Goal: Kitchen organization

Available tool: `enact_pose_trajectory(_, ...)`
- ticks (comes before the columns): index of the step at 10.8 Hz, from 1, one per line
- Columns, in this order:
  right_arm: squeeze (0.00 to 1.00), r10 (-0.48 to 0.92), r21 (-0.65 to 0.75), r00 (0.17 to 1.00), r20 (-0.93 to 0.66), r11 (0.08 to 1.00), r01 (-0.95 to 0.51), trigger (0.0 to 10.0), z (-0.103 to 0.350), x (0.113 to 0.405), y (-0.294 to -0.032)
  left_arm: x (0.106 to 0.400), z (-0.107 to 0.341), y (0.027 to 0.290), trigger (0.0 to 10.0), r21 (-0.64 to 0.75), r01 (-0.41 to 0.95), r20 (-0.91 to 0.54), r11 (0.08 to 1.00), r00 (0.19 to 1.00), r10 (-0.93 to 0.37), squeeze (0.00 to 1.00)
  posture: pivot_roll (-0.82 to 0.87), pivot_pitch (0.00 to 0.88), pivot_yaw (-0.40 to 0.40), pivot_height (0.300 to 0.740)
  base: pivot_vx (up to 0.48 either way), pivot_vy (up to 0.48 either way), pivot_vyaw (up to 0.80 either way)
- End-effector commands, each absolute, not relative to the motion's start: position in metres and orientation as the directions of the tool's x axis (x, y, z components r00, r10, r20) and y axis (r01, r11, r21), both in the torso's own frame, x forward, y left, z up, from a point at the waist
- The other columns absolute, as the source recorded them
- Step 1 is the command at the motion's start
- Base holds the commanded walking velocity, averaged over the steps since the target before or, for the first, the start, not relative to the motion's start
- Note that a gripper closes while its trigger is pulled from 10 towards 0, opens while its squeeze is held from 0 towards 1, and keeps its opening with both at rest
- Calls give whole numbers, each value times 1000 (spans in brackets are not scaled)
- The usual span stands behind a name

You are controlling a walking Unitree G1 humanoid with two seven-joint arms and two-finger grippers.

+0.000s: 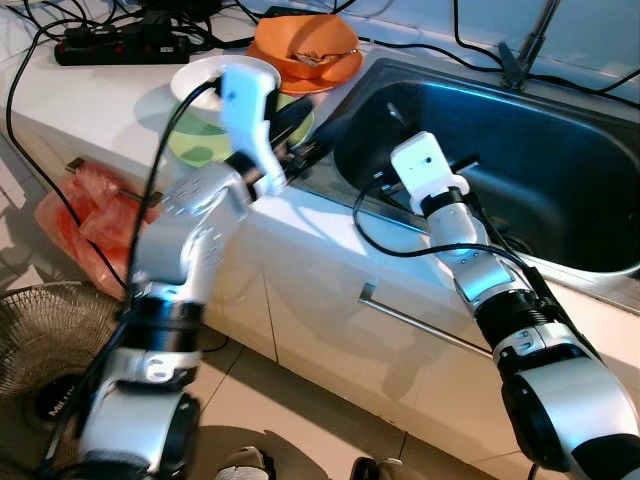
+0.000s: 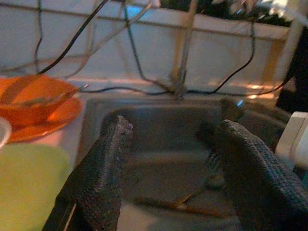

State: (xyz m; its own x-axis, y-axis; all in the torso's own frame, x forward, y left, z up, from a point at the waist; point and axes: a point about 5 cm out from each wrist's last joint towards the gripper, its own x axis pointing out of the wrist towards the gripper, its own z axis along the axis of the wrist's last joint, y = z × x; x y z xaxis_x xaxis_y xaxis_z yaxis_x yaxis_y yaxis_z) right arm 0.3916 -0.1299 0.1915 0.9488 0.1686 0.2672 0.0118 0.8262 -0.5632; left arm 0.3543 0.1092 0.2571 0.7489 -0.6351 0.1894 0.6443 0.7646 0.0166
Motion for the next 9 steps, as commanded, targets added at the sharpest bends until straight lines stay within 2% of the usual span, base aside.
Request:
enact_pose_trajectory(1, 0, 127, -512, 955, 270, 858, 31, 5569, 200, 396, -137, 356, 249, 112, 10000, 51, 627, 134, 777, 767, -628, 0, 104, 88, 5, 740, 0, 0, 0)
enact_pose_trajectory(2, 0, 117, -475, 963, 245, 880, 14, 10000, 200, 398, -138, 356, 240, 111, 10000, 56, 629, 94, 775, 770, -632, 0, 102, 85, 3, 740, 0, 0, 0)
enact_pose_trajectory(5, 0, 95, -357, 975, 200, 934, -18, 10000, 202, 402, -144, 355, 220, 107, 10000, 30, 654, 9, 756, 756, -655, 0, 102, 77, 4, 740, 0, 0, 0)
enact_pose_trajectory(9, 0, 120, -337, 982, 146, 939, -64, 10000, 197, 404, -146, 353, 206, 97, 10000, 15, 679, -47, 734, 734, -677, 0, 98, 89, 0, 740, 0, 0, 0)
